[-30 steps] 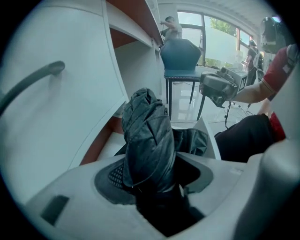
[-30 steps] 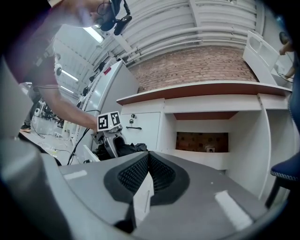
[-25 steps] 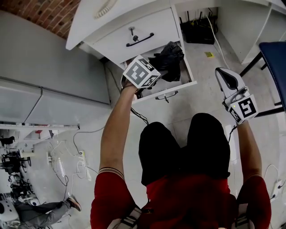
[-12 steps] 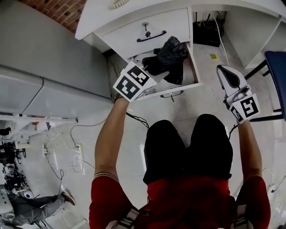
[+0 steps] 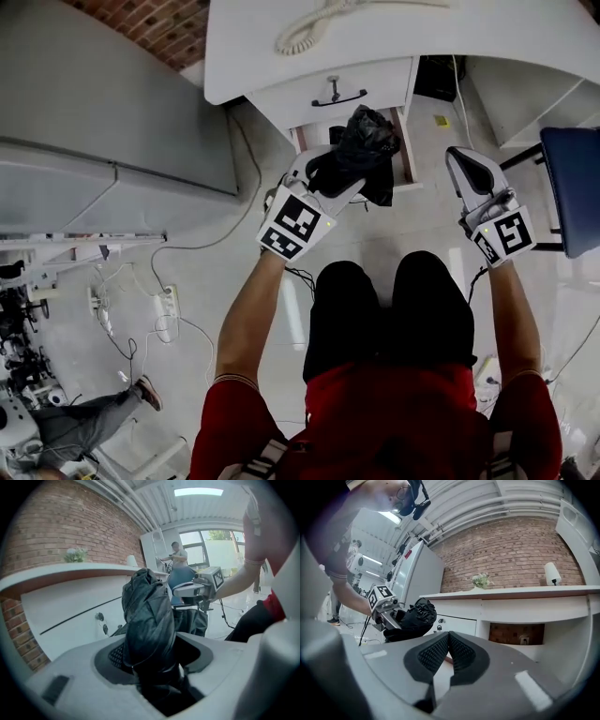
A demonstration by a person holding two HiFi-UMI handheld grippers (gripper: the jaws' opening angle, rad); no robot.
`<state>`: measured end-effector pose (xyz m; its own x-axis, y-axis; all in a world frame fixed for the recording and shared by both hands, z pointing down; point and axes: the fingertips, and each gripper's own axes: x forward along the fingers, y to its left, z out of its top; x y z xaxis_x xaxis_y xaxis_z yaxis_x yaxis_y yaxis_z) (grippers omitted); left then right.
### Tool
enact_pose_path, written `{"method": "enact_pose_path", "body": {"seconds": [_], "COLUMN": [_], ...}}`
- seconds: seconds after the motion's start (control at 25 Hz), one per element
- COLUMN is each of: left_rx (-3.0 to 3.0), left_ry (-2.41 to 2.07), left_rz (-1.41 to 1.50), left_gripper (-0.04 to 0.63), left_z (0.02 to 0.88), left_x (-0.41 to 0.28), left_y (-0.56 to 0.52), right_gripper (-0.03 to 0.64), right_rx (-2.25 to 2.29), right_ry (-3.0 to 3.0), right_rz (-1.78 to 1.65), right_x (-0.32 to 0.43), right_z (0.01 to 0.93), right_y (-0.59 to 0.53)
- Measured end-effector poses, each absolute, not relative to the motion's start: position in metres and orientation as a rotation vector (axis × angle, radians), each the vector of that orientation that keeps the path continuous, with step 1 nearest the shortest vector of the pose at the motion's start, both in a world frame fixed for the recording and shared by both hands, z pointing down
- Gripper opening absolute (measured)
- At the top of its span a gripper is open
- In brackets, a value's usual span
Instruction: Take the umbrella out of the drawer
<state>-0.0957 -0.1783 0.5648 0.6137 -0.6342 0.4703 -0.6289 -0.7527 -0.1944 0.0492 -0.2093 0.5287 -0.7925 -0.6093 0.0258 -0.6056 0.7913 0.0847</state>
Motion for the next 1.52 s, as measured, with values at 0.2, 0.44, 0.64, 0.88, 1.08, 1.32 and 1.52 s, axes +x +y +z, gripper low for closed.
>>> {"method": "enact_pose_path", "body": {"seconds": [0.2,0.44,0.64,0.88,1.08,1.32,1.52], "left_rx": [-2.855,-2.829,-2.786,-2.750,-2.737,-2.731,-2.694], "left_ry": [1.206,1.266,1.349,1.451,1.510,1.550,1.572], "left_rz": [-0.651,-0.534,-0.395,-0.245,-0.178,-0.139,-0.112], "left_gripper": [0.247,0.247,0.247,0.245,0.247,0.247,0.247], "left_z": [0.500,0.422,0.353,0.276,0.220,0.174,0.148], "left_x": [-0.091,-0.085,-0.092,-0.096,-0.098,-0.106,-0.107], "left_y": [-0.162,-0.150,-0.148,-0.138,-0.116,-0.089,-0.074], "right_gripper": [0.014,0.014,0.014,0.014,0.014,0.014,0.013], "right_rx": [0.951,0.943,0.962,0.961,0.984,1.020,1.042], "right_ry": [-2.920,-2.923,-2.931,-2.939,-2.965,-2.987,-3.018], "right_rz": [-0.020,0.028,0.024,0.013,-0.008,-0.024,-0.025], "right_x": [0.036,0.030,0.031,0.035,0.039,0.041,0.047], "right_z": [0.474,0.404,0.340,0.269,0.207,0.156,0.135], "right_y": [-0.205,-0.201,-0.203,-0.191,-0.167,-0.140,-0.123]}}
